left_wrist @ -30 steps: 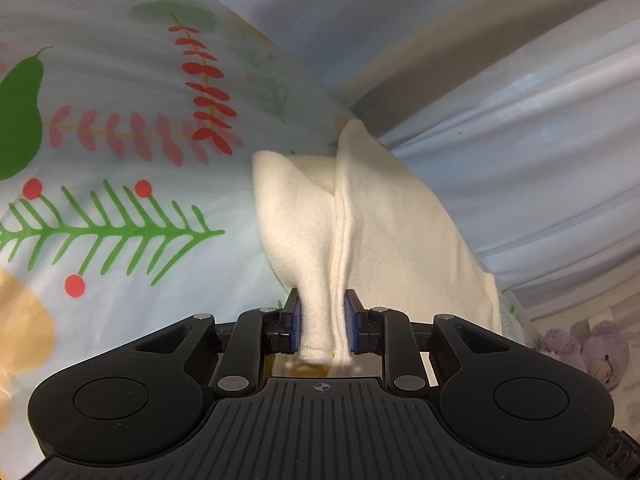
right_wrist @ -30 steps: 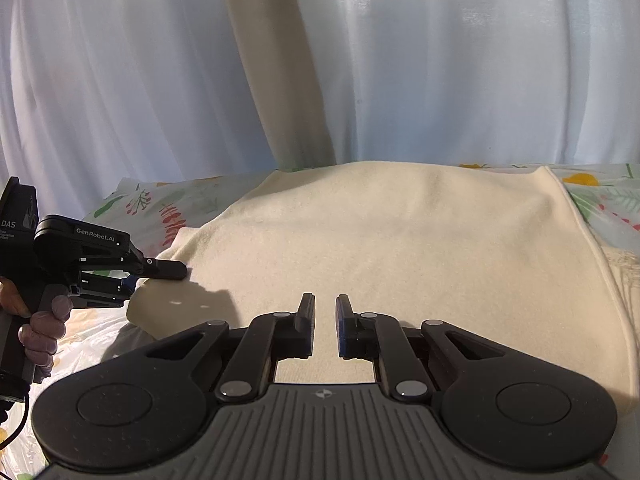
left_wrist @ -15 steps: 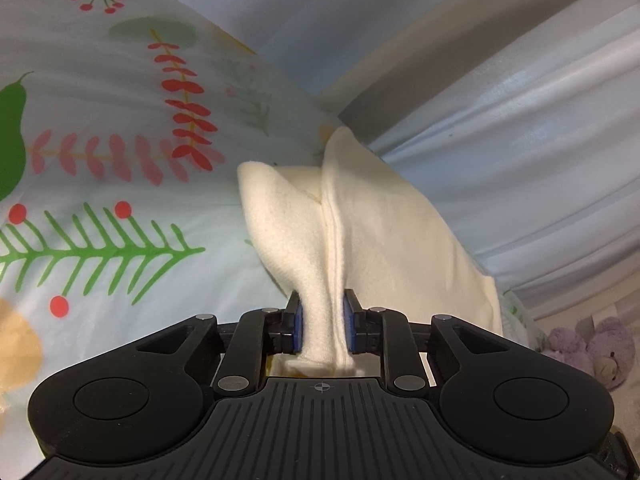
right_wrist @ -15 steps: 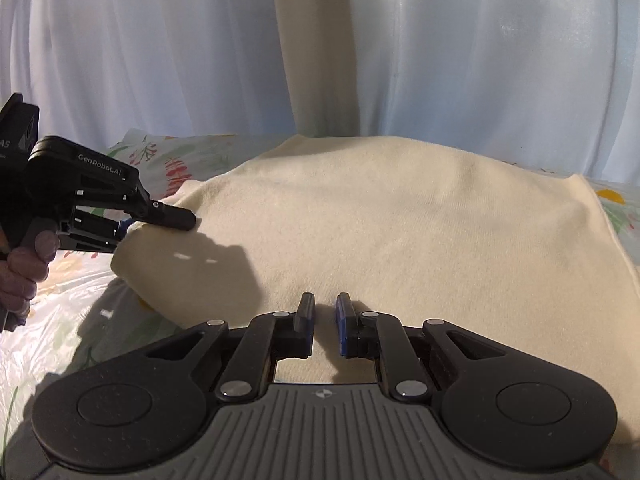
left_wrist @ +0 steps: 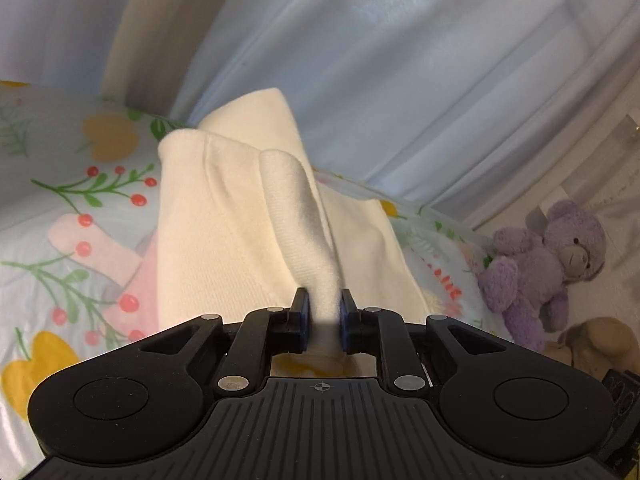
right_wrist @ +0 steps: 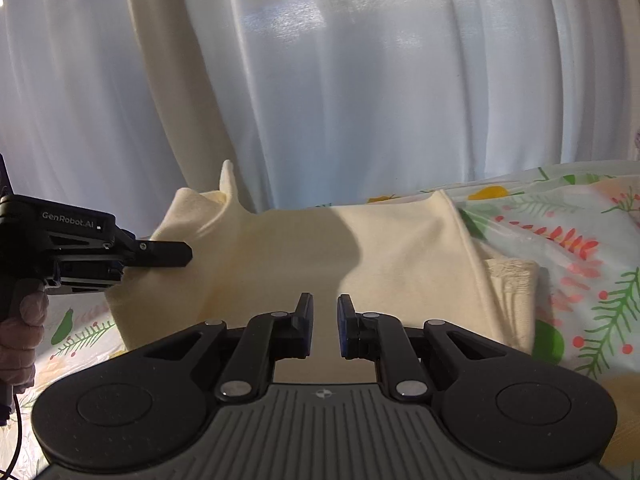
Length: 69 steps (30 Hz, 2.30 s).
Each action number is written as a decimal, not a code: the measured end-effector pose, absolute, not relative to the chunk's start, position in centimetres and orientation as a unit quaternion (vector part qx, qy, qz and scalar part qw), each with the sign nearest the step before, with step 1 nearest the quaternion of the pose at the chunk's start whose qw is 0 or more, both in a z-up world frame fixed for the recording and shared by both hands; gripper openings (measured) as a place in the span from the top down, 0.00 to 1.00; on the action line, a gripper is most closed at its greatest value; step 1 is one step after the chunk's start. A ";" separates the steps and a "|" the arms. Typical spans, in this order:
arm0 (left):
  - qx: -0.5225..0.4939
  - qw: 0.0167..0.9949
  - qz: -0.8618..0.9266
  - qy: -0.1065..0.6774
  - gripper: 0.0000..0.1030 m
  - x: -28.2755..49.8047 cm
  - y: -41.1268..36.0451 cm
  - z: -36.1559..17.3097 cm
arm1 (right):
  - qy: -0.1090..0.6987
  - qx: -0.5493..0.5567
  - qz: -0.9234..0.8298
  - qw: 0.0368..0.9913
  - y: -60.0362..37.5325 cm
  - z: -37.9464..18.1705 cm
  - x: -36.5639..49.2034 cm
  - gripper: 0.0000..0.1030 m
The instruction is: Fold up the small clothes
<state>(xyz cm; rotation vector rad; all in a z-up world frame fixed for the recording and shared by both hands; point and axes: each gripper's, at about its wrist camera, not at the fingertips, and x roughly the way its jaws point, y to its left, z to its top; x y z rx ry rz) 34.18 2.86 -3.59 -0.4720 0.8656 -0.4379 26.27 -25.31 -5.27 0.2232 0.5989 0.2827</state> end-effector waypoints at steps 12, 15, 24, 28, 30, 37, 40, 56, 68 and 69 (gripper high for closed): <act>-0.193 0.866 -0.233 0.399 0.63 30.7 1.1 -3.3 | 0.322 0.124 0.132 0.929 -27.7 -5.9 25.8 0.77; -0.172 0.893 -0.183 0.374 0.59 29.2 2.5 -2.1 | 0.314 0.134 0.149 0.928 -27.5 -5.4 26.8 0.77; -0.182 0.893 -0.106 0.399 0.58 29.8 4.2 -3.9 | 0.277 0.119 0.227 0.926 -21.8 -4.0 30.4 0.78; -0.150 0.900 -0.108 0.396 0.58 29.5 3.2 -4.1 | 0.332 0.069 0.206 0.918 -19.9 -7.2 31.6 0.79; -0.143 0.899 -0.111 0.399 0.56 29.4 3.0 -4.4 | 0.338 0.080 0.193 0.918 -20.7 -8.7 31.7 0.77; -0.168 0.889 -0.120 0.409 0.40 27.4 3.6 -3.9 | 0.399 0.250 0.221 0.854 -25.0 -8.8 33.1 0.66; -0.162 0.883 -0.124 0.422 0.39 26.6 3.4 -4.4 | 0.422 0.322 0.252 0.809 -26.1 -9.7 33.8 0.52; -0.125 0.885 -0.100 0.437 0.36 26.9 2.0 -6.0 | 0.423 0.258 0.281 0.821 -21.5 -9.3 35.3 0.73; -0.147 0.884 -0.072 0.438 0.34 27.5 1.4 -6.0 | 0.245 0.085 0.176 0.950 -24.4 -3.2 29.3 0.87; -0.144 0.885 -0.075 0.437 0.34 27.5 1.1 -6.0 | 0.260 0.095 0.162 0.947 -25.3 -3.9 29.6 0.87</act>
